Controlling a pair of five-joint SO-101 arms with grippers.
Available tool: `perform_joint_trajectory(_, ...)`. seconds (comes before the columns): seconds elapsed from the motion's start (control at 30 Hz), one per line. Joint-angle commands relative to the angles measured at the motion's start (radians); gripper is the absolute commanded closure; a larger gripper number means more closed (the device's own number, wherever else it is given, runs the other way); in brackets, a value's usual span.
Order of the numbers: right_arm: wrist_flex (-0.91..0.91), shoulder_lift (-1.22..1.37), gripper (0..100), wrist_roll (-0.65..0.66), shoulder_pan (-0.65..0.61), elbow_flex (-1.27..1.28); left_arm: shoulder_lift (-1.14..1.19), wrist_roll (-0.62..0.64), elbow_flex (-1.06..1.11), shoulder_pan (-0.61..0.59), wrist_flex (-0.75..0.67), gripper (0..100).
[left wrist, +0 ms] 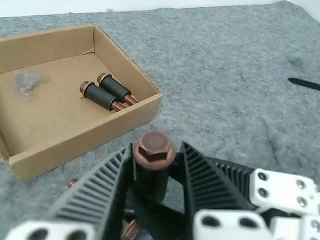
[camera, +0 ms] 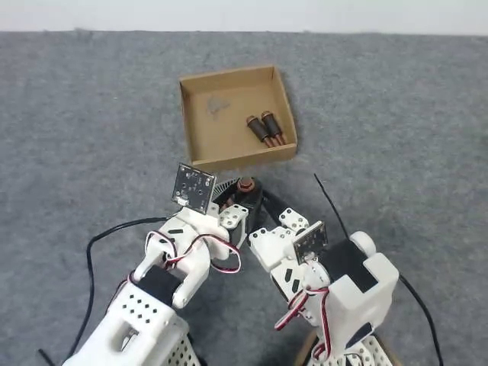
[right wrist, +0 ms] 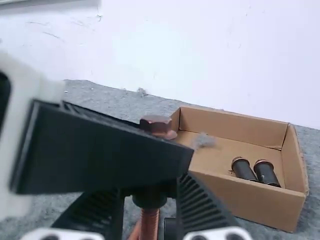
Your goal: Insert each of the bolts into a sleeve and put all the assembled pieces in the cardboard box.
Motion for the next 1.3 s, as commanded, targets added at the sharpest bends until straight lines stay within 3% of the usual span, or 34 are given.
perform_joint_trajectory(0.0, -0.027, -0.007, 99.3, -0.002, 0.015, 0.017, -0.018, 0.015, -0.042, -0.003, -0.012, 86)
perform_joint_trajectory(0.3, -0.025, -0.013, 99.3, -0.002, 0.018, 0.015, -0.018, 0.012, -0.119, 0.003, -0.003, 86)
perform_joint_trajectory(0.6, -0.025, -0.005, 99.3, -0.002, 0.058, -0.008, -0.018, 0.012, -0.341, 0.011, 0.282, 85)
perform_joint_trajectory(0.87, -0.024, -0.005, 99.3, -0.002, 0.062, -0.008, -0.018, 0.011, -0.38, -0.003, 0.299, 86)
perform_joint_trajectory(1.0, -0.024, -0.005, 99.3, -0.002, 0.062, -0.006, -0.018, 0.011, -0.38, -0.095, 0.299, 87)
perform_joint_trajectory(1.17, -0.024, -0.005, 99.3, -0.002, 0.062, -0.006, -0.018, 0.011, -0.386, -0.233, 0.296, 99)
perform_joint_trajectory(1.27, -0.024, -0.005, 99.3, -0.002, 0.062, -0.006, -0.018, 0.011, -0.387, -0.293, 0.296, 98)
